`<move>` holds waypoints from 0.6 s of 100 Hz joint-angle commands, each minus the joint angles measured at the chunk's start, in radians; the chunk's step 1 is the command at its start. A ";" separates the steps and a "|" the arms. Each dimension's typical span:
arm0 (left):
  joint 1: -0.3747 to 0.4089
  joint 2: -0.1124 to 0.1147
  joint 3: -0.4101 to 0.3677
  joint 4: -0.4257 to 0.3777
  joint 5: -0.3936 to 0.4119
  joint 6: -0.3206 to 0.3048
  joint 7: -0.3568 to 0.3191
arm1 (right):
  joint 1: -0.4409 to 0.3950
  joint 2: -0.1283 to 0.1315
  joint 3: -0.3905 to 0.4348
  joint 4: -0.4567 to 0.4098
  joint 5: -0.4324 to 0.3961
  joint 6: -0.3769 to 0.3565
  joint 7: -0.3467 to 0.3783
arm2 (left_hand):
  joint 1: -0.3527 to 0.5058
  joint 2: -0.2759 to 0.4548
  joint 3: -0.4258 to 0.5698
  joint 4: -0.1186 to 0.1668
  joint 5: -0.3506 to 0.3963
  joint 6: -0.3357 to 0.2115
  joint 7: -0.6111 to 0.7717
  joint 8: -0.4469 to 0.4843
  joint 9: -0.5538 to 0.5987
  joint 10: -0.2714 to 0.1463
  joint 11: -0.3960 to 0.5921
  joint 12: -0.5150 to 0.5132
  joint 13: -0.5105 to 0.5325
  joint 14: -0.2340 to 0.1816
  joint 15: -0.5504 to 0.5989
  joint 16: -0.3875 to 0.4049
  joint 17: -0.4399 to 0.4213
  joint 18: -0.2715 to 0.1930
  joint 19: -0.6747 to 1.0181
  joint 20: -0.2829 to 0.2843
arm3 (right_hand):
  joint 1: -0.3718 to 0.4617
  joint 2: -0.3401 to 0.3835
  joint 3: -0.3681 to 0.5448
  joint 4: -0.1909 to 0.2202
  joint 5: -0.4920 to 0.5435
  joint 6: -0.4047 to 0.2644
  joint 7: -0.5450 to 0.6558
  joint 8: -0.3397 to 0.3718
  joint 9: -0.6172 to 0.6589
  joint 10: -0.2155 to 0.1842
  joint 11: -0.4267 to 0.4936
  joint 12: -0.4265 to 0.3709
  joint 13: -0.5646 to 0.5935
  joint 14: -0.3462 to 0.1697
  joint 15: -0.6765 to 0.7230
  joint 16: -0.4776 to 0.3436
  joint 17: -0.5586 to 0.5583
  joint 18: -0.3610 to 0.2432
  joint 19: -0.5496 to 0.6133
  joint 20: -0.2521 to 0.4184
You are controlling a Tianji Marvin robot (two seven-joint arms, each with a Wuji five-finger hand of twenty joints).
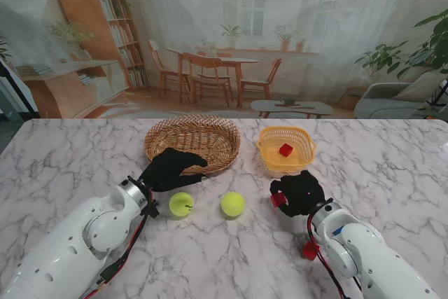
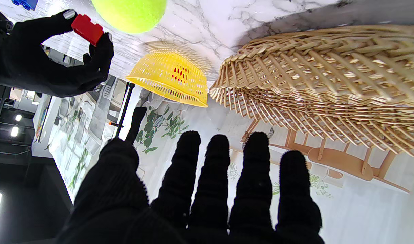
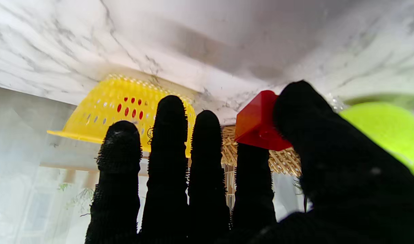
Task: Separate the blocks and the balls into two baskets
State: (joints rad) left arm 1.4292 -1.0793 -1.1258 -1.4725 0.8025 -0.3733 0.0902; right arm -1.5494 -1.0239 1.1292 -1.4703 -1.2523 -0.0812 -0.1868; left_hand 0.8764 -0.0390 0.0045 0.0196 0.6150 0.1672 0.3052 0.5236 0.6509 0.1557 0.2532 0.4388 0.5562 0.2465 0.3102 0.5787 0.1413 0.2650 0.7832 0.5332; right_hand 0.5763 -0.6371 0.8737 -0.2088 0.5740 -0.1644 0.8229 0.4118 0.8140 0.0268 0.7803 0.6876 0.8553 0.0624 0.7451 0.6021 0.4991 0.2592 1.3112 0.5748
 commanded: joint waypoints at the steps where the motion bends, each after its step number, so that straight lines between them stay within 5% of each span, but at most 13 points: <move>1: -0.001 -0.001 0.003 0.002 0.000 -0.002 -0.013 | -0.010 0.000 0.016 -0.030 -0.007 -0.013 0.006 | -0.001 0.042 -0.026 -0.016 0.030 -0.016 0.013 0.006 0.029 -0.017 0.006 0.001 0.020 0.004 0.016 0.005 -0.005 0.021 0.016 0.007 | 0.064 0.043 0.022 -0.001 0.064 -0.074 0.130 0.004 0.015 0.001 0.010 0.012 0.017 0.009 0.062 0.018 0.003 0.002 0.021 0.021; 32: -0.002 -0.002 0.004 0.002 -0.002 -0.001 -0.013 | -0.013 -0.002 0.088 -0.098 -0.012 -0.079 0.038 | 0.000 0.042 -0.026 -0.016 0.031 -0.015 0.014 0.006 0.029 -0.017 0.006 0.001 0.020 0.002 0.016 0.005 -0.005 0.022 0.015 0.007 | 0.067 0.048 0.012 0.002 0.072 -0.067 0.128 0.000 0.019 0.007 0.002 0.011 0.018 0.013 0.058 0.019 0.003 0.004 0.019 0.020; 60: -0.003 -0.002 0.004 0.002 -0.003 0.000 -0.013 | 0.069 -0.001 0.086 -0.076 -0.004 -0.113 0.057 | -0.002 0.042 -0.027 -0.016 0.030 -0.016 0.013 0.006 0.028 -0.017 0.006 0.001 0.020 0.003 0.016 0.005 -0.005 0.021 0.015 0.007 | 0.065 0.053 0.005 0.007 0.070 -0.066 0.122 -0.001 0.015 0.006 -0.008 0.008 0.013 0.012 0.048 0.016 0.000 0.006 0.014 0.017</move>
State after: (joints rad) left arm 1.4282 -1.0794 -1.1243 -1.4725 0.8009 -0.3728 0.0892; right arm -1.5067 -1.0258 1.2111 -1.5483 -1.2552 -0.1920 -0.1303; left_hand 0.8764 -0.0390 0.0045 0.0196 0.6150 0.1671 0.3058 0.5236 0.6621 0.1555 0.2532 0.4388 0.5651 0.2465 0.3102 0.5787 0.1413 0.2650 0.7832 0.5332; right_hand 0.5766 -0.6370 0.8524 -0.2090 0.5857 -0.1644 0.8235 0.3993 0.8142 0.0268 0.7803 0.6877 0.8558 0.0623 0.7451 0.6023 0.5015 0.2592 1.3113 0.5751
